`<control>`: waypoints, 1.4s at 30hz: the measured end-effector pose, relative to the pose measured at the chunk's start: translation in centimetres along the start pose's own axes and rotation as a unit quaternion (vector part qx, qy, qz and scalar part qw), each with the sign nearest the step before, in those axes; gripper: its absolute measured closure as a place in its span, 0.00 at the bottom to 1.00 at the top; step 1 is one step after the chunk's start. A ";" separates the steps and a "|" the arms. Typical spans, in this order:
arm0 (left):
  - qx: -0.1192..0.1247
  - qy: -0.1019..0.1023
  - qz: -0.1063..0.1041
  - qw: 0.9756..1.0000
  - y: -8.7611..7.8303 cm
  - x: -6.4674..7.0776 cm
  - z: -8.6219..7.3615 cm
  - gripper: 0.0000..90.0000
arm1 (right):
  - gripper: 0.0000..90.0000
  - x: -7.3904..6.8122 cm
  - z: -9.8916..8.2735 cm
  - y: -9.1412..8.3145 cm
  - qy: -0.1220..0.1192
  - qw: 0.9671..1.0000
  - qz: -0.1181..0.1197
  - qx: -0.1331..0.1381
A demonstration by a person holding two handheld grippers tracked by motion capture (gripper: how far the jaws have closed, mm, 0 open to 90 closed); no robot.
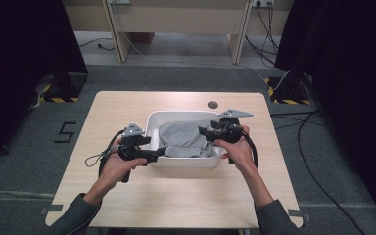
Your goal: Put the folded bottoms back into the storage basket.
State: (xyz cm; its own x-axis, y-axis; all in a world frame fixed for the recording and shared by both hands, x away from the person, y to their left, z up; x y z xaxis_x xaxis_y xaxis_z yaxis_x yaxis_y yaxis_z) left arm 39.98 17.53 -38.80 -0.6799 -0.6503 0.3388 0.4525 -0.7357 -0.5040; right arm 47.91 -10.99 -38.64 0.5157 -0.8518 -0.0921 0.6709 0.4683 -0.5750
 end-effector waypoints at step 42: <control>0.026 0.037 -0.023 0.999 -3.2 4.4 -6.2 0.24 | 0.37 -0.1 -8.1 -8.1 -0.016 0.999 0.019 0.048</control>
State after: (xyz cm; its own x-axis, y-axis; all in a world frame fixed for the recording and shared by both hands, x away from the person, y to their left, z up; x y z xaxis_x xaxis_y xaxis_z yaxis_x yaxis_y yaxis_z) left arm 32.00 18.23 -40.61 -0.7406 -0.6011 0.3004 0.4476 -0.7747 -0.4467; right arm 38.11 -16.59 -40.55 0.5567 -0.8263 -0.0856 0.6982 0.5212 -0.4907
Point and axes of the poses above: each handheld gripper's, and its own axes: y roughly forward along the jaws, z roughly out of its top, x roughly to its right, the point moved 2 cm from there along y, roughly forward along the jaws, and after that the axes turned 12 degrees about -z, right-handed, at the moved point
